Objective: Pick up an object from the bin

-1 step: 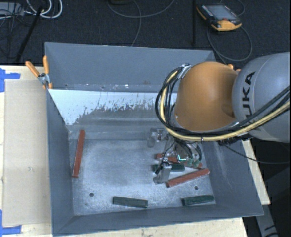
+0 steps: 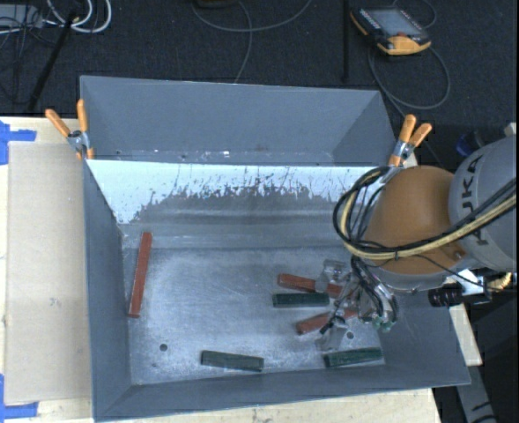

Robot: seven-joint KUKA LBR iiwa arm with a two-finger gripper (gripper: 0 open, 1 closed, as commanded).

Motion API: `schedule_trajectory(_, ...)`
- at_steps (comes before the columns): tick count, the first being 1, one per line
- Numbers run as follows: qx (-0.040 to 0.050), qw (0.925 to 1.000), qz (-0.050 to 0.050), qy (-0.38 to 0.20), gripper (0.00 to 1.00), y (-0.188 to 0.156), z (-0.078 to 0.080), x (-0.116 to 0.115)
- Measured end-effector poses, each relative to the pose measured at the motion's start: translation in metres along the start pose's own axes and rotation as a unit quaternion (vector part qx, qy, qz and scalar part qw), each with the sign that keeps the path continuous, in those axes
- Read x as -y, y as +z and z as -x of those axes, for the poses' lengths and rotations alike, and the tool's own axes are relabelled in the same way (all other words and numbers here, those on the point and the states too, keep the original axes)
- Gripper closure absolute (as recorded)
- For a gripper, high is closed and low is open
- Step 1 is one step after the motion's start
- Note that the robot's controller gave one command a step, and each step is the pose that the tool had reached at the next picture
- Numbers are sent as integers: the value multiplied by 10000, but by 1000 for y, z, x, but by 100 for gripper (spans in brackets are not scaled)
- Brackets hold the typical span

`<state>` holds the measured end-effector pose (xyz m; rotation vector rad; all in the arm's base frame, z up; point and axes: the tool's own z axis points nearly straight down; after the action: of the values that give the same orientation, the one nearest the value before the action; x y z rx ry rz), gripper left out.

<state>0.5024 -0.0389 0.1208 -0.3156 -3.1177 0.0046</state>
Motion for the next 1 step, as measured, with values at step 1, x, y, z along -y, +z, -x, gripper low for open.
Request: schedule_trajectory(1, 31, 9982, 21, -603, 0, 52, 48, 9)
